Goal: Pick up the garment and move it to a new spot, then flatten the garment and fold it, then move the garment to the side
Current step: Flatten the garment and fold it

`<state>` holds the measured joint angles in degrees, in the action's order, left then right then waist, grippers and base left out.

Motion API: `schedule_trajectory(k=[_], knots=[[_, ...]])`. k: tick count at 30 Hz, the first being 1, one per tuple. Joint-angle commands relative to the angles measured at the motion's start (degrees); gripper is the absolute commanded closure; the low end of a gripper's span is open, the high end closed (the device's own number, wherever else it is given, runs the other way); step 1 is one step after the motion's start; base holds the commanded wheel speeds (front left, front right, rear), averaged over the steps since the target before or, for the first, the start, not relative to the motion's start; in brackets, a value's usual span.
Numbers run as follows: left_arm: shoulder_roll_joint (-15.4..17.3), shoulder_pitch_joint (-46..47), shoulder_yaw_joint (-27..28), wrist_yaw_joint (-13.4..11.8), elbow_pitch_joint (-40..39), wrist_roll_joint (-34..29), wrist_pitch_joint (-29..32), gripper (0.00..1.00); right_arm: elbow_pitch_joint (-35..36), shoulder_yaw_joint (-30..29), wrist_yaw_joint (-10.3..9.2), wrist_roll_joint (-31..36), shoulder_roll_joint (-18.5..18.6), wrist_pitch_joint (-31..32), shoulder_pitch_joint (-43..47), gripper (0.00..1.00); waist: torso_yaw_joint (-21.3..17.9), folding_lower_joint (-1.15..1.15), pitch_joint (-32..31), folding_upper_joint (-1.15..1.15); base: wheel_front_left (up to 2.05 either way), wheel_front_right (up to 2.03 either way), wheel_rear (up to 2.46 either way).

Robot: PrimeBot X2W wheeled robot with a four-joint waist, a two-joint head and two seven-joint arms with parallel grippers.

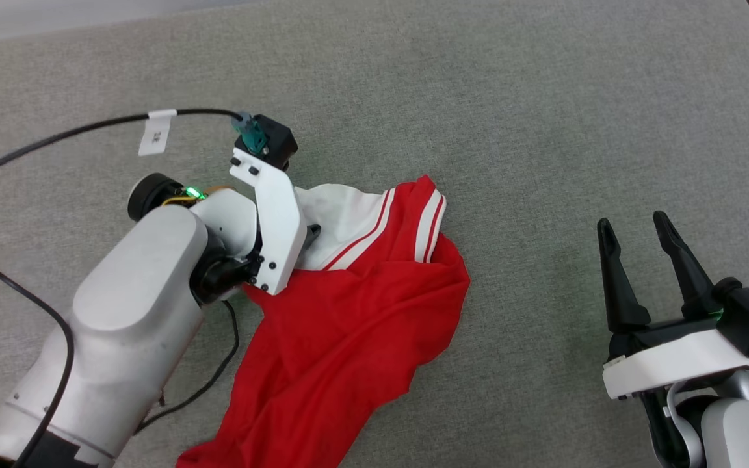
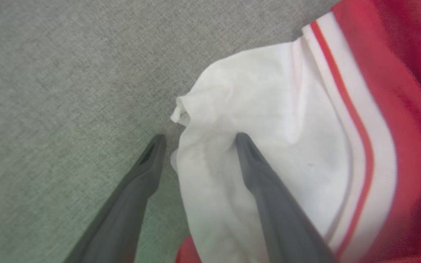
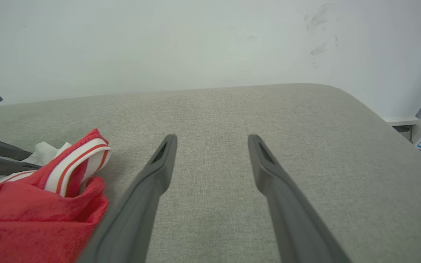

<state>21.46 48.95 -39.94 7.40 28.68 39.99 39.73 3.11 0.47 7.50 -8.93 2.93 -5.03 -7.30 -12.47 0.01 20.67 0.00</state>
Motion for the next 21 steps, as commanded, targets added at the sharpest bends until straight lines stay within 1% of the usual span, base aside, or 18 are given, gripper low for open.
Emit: schedule_trajectory(k=[1, 5, 6, 7, 8, 9, 12, 14, 15, 16, 18, 21], knots=[[0.46, 0.29, -1.03, -0.08, 2.52, -0.37, 1.61, 0.00, -0.46, 0.22, -0.03, -0.52, -0.08, -0.60, -1.13, 0.00, -0.47, -0.01, 0.59, 0.00, 0.00, 0.00, 0.00], [0.12, -0.50, -2.82, -0.12, 8.13, -0.28, 4.91, 0.00, -1.56, 0.46, -0.03, -0.92, -0.09, -1.18, -1.62, 0.00, -0.63, -0.01, 0.82, 0.00, 0.00, 0.00, 0.00], [-0.29, -0.91, -3.30, -0.11, 9.11, 0.07, 5.58, 0.16, -1.84, 0.49, -0.03, -0.91, -0.09, -1.28, -1.74, 0.00, -0.64, -0.01, 0.74, 0.00, 0.00, 0.00, 0.00], [-0.76, -1.35, -3.71, -0.09, 9.75, 0.46, 6.00, 0.59, -2.12, 0.49, -0.03, -0.84, -0.09, -1.40, -1.79, 0.00, -0.60, -0.01, 0.59, 0.00, 0.00, 0.00, 0.00], [-1.37, -1.65, -3.83, -0.05, 9.76, 0.78, 4.90, 0.89, -2.40, 0.41, -0.03, -0.82, -0.09, -1.43, -1.77, 0.00, -0.47, -0.01, 0.41, 0.00, 0.00, 0.00, 0.00], [-1.92, -1.76, -4.00, -0.02, 9.72, 0.80, 3.72, 1.00, -2.60, 0.17, -0.02, -0.80, -0.09, -1.46, -1.69, 0.00, -0.20, -0.01, 0.17, 0.00, 0.00, 0.00, 0.00], [-3.09, -0.64, -3.53, 0.03, 8.23, -0.05, -2.30, 1.00, -2.96, -0.08, -0.03, -0.52, -0.09, -1.32, -1.43, 0.00, 0.88, -0.01, -0.80, 0.00, 0.00, 0.00, 0.00], [-3.20, 0.66, -2.96, 0.03, 7.08, -0.82, -6.56, 1.00, -2.96, -0.27, -0.02, -0.15, -0.09, -1.04, -1.19, 0.00, 1.85, -0.01, -1.52, 0.00, 0.00, 0.00, 0.00], [-3.20, 0.66, -2.96, 0.03, 7.08, -0.82, -6.56, 1.00, -2.96, -0.27, -0.02, -0.15, -0.09, -1.04, -1.19, 0.00, 1.85, -0.01, -1.52, 0.00, 0.00, 0.00, 0.00], [-3.11, 1.08, -2.46, -0.05, 6.35, -1.09, -8.52, 1.00, -2.84, -0.43, -0.03, 0.03, -0.09, -0.93, -1.06, 0.00, 2.41, -0.01, -1.91, 0.00, 0.00, 0.00, 0.00], [-2.65, 1.52, -1.37, -0.90, 4.94, -1.82, -12.29, 1.00, -2.49, -0.59, -0.02, 0.37, -0.09, -0.63, -0.77, 0.00, 3.39, -0.01, -2.68, 0.00, 0.00, 0.00, 0.00], [-1.38, 0.09, 0.60, -2.92, 2.20, -1.67, -16.40, 1.00, -2.02, -1.02, -0.03, 0.92, -0.09, -0.11, 0.03, 0.00, 4.82, -0.01, -3.88, 0.00, 0.00, 0.00, 0.00]])
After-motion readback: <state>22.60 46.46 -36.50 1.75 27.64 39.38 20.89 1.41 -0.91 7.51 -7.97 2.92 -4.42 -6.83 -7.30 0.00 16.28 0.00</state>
